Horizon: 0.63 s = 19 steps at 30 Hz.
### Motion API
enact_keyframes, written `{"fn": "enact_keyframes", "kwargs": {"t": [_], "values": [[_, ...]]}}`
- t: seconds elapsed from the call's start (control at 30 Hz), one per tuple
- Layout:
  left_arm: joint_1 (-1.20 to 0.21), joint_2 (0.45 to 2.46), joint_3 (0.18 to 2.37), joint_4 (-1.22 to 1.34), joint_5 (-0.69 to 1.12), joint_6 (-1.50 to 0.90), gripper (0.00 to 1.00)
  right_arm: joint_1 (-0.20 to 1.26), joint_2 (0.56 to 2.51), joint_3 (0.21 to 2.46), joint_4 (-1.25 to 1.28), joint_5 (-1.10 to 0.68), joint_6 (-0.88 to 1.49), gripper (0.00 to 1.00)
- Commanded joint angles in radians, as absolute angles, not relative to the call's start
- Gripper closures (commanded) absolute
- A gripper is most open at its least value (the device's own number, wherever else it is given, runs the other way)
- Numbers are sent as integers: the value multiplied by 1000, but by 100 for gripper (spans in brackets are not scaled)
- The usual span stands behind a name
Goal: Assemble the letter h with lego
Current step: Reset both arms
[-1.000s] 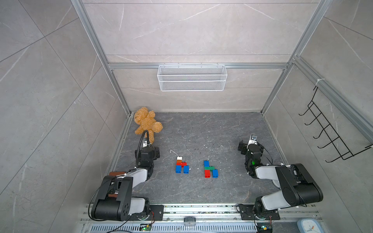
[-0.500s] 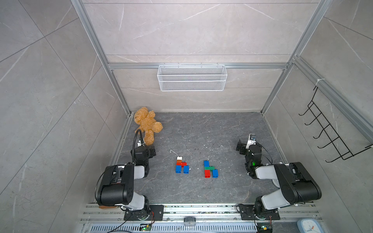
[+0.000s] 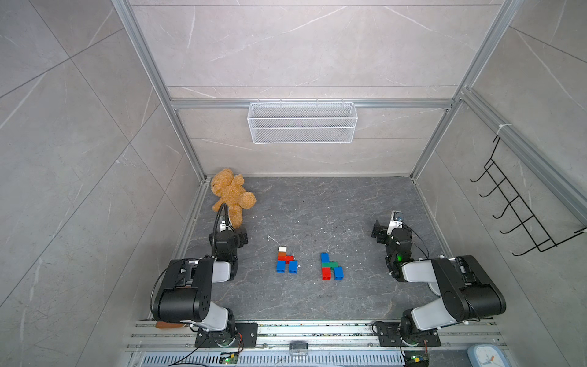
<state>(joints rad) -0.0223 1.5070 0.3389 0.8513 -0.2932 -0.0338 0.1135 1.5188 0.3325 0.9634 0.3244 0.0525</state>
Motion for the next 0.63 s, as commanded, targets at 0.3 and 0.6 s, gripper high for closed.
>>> {"fn": "enact_keyframes", "kwargs": {"t": [0.3,0.6], "values": [[-29,1511,332,917,-327,-24,0,112,1532,322,992,318,61,0],[-34,1511,333,922,-332,-21,0,112,1532,321,992,317,61,0]]}}
